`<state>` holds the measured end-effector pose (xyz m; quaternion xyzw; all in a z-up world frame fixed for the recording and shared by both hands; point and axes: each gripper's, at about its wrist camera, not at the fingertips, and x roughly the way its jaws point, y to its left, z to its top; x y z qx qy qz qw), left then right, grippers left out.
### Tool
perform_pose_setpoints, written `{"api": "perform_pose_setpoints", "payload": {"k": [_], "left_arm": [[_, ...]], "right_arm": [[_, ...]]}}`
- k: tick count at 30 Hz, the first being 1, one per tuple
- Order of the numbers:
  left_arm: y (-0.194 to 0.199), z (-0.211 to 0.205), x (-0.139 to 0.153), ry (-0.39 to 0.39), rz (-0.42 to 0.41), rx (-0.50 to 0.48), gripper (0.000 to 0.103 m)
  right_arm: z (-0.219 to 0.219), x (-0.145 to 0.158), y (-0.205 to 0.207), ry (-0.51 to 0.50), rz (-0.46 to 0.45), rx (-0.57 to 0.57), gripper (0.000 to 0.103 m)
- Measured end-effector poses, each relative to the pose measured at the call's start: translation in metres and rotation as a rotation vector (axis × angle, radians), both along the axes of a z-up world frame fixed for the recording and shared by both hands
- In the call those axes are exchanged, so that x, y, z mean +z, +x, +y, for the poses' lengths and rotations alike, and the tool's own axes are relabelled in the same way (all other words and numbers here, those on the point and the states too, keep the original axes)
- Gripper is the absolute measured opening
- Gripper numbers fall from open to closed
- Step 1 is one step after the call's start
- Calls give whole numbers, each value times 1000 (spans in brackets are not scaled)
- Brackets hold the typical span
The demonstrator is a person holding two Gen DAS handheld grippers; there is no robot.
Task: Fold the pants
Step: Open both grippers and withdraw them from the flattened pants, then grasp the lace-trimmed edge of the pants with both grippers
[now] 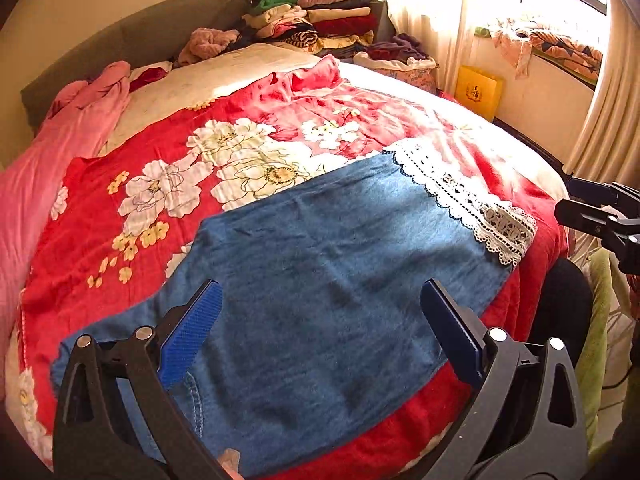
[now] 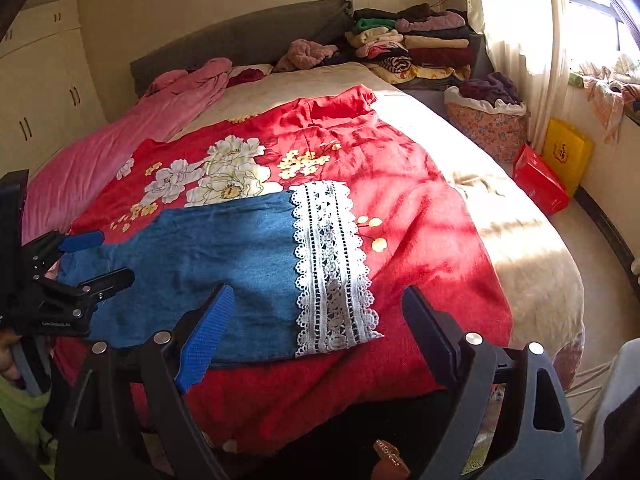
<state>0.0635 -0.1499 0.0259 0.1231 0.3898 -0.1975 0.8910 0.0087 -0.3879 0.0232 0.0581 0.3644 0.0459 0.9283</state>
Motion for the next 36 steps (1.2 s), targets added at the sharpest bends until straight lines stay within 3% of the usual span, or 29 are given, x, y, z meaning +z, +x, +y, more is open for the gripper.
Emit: {"api": "perform_pose_setpoints", "payload": {"k": [16, 24, 33, 34, 36], "left_arm": [[48, -47, -4, 15, 10, -89, 93], [104, -75, -26, 76, 53, -130, 93], [156, -110, -59, 25, 155, -202, 93], [158, -114, -63, 27, 161, -219, 92], [160, -123, -72, 21, 195, -264, 74]], "right_arm": [[-12, -21, 13, 14, 47, -49, 85], [-9, -44, 30, 40, 107, -46, 85], [-6, -73, 55, 70, 174, -35, 85], [-7, -76, 56, 84, 181, -30, 85], [-6, -77, 57, 98, 186, -16, 67]]}}
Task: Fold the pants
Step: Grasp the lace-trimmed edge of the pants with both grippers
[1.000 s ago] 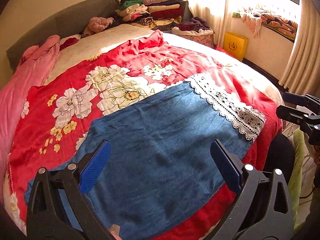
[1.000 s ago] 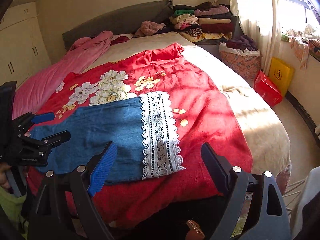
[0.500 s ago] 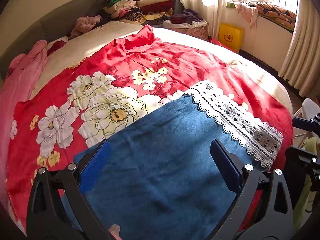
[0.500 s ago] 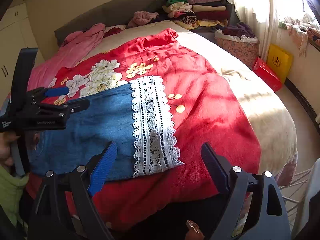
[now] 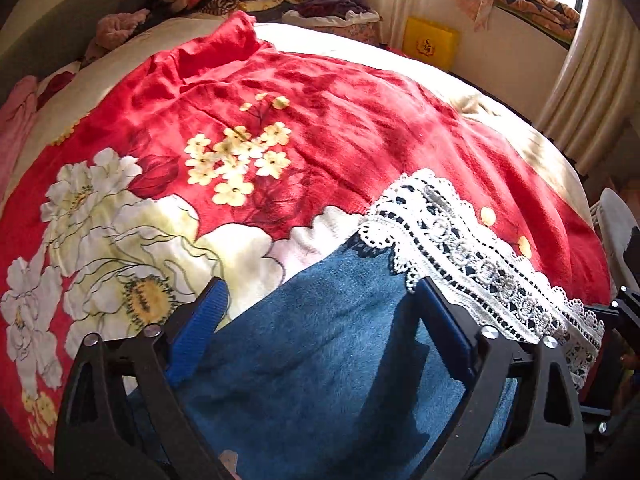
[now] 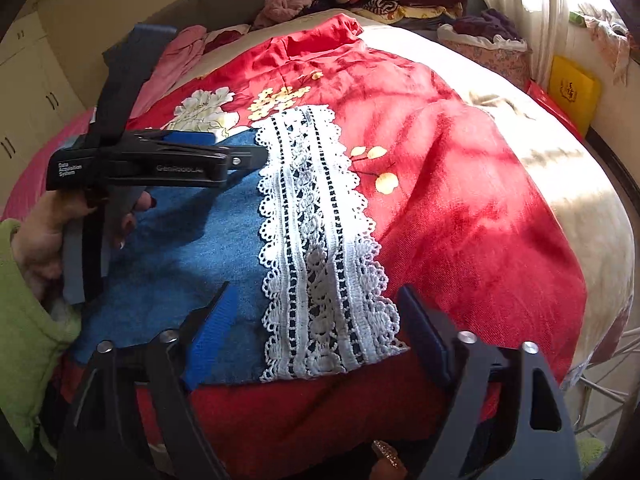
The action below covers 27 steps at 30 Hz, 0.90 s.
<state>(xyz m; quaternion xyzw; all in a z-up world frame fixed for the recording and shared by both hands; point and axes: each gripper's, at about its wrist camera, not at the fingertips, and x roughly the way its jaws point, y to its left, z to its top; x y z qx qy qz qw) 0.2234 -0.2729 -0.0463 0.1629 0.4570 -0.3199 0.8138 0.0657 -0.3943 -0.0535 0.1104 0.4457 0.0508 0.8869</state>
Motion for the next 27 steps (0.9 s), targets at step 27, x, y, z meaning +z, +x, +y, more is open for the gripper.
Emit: {"api": "perform_pose_setpoints", "payload": {"k": [27], "left_arm": [[-7, -3, -7, -133, 47, -35, 33]], "right_arm": [[10, 13, -15, -59, -51, 40, 35]]}}
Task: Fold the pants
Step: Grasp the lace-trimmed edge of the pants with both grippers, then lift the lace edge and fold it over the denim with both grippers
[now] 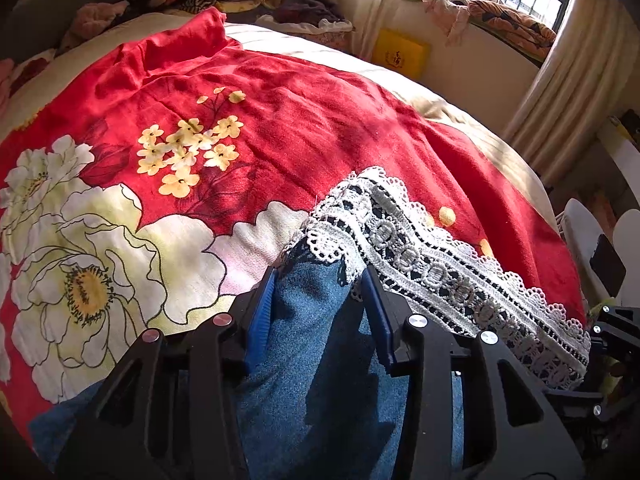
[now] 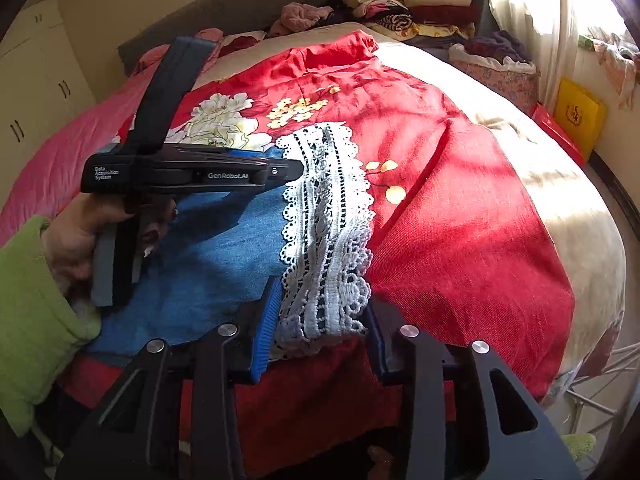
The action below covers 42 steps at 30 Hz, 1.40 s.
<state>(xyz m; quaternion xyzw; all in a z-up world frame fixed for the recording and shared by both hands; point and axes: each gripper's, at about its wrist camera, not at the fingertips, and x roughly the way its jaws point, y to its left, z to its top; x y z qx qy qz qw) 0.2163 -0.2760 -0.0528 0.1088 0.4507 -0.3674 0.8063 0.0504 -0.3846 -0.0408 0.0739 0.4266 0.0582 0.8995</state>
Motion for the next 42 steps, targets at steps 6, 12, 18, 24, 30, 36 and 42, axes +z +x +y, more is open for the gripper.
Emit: {"api": "perform_pose_setpoints", "payload": {"k": [6, 12, 18, 24, 30, 36, 42], "left_arm": [[-6, 6, 13, -9, -26, 23, 8], [-11, 27, 33, -120, -11, 41, 8], [-17, 73, 63, -210, -43, 97, 8], [-27, 131, 74, -245, -84, 192, 8], [-41, 194, 59, -232, -76, 342, 11], [-64, 273, 51, -236, -55, 587, 15], [-100, 347, 87, -314, -77, 731, 30]], "right_arm": [[-2, 3, -4, 23, -3, 0, 18], [15, 24, -12, 37, -65, 63, 18], [43, 58, -16, 95, -147, 158, 18], [98, 80, -9, 146, -174, 320, 18], [169, 72, -1, 127, -128, 483, 18], [243, 41, -4, 73, -41, 630, 18], [279, 31, -25, 111, -29, 787, 39]]}}
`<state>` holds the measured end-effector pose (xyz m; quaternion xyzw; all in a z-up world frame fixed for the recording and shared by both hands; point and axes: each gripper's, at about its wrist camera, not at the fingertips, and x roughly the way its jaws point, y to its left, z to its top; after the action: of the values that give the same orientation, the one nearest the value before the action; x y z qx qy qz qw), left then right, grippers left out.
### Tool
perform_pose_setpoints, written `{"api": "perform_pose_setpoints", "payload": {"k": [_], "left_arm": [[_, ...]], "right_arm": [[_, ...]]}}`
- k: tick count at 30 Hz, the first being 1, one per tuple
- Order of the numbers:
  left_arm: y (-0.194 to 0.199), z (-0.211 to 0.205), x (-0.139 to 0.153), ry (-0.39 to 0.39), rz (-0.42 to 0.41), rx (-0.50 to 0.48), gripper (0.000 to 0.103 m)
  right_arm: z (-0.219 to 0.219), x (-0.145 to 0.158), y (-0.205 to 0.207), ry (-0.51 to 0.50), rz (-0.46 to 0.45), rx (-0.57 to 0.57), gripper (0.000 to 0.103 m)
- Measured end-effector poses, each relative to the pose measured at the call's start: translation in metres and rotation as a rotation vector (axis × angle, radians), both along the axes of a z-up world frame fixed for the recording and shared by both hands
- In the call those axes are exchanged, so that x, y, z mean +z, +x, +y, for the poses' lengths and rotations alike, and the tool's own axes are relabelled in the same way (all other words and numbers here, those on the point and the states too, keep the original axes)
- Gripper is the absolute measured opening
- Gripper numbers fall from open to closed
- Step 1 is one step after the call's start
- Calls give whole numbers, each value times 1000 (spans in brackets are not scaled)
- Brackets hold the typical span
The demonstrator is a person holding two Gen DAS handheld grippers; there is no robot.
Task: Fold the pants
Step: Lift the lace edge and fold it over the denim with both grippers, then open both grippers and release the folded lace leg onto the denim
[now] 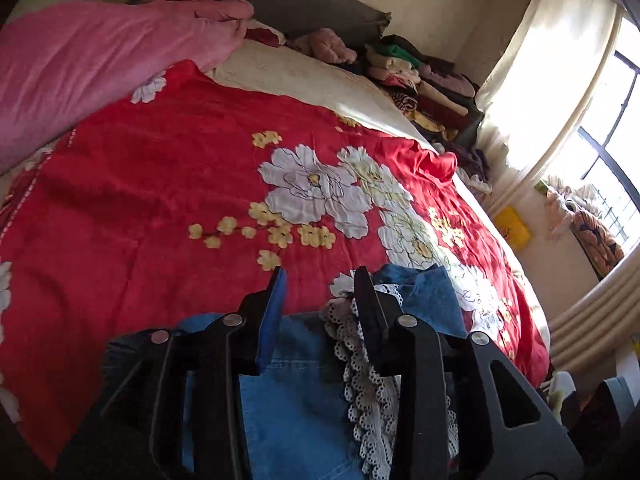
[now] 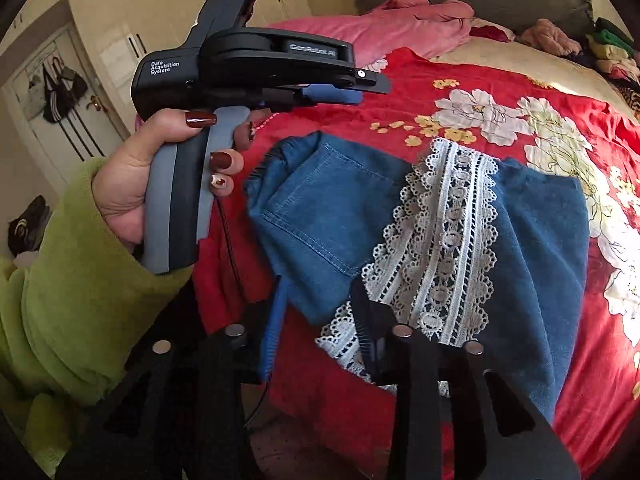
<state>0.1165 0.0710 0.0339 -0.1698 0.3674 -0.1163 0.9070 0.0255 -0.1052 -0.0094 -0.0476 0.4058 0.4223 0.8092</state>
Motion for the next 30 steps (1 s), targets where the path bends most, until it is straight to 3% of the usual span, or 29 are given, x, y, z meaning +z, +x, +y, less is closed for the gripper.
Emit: {"api": "perform_pose_setpoints", "payload": {"k": [3, 5, 9, 11, 12, 15, 16, 17, 18, 19, 20, 23, 26, 30], "left_arm": [[-6, -3, 10, 5, 10, -38, 38], [-3, -15, 6, 14, 30, -75, 39], [16, -48, -26, -7, 120, -150, 56], [28, -59, -44, 8, 176, -135, 68], [35, -63, -54, 16, 210, -123, 68], [50, -70, -72, 24, 254, -104, 68], [53, -73, -74, 36, 249, -104, 46], [55, -77, -74, 38, 246, -124, 11], [56, -80, -72, 37, 244, -132, 12], [56, -82, -68, 49, 234, -139, 12], [56, -83, -63, 62, 216, -156, 12], [60, -81, -60, 119, 185, -161, 16], [67, -76, -79, 151, 228, -142, 35], [42, -67, -64, 165, 179, -120, 41]], "right_arm": [[-27, 10, 16, 40, -13, -78, 41], [-55, 16, 38, 63, -5, -194, 41], [-104, 16, 87, 56, 9, -385, 44], [-122, 10, 116, 28, 23, -438, 49], [-127, 4, 131, 17, 44, -449, 50], [-128, -14, 167, -16, 95, -474, 52], [-136, -20, 174, -5, 122, -477, 54], [-136, -29, 183, 11, 161, -474, 54], [-137, -37, 190, 25, 199, -473, 49], [-135, -44, 197, 36, 232, -457, 35], [-131, -47, 198, 47, 238, -432, 7], [-125, -42, 192, 32, 155, -456, 8], [-109, -50, 187, -147, 49, -475, 24], [-120, -29, 162, -130, -12, -474, 31]]}}
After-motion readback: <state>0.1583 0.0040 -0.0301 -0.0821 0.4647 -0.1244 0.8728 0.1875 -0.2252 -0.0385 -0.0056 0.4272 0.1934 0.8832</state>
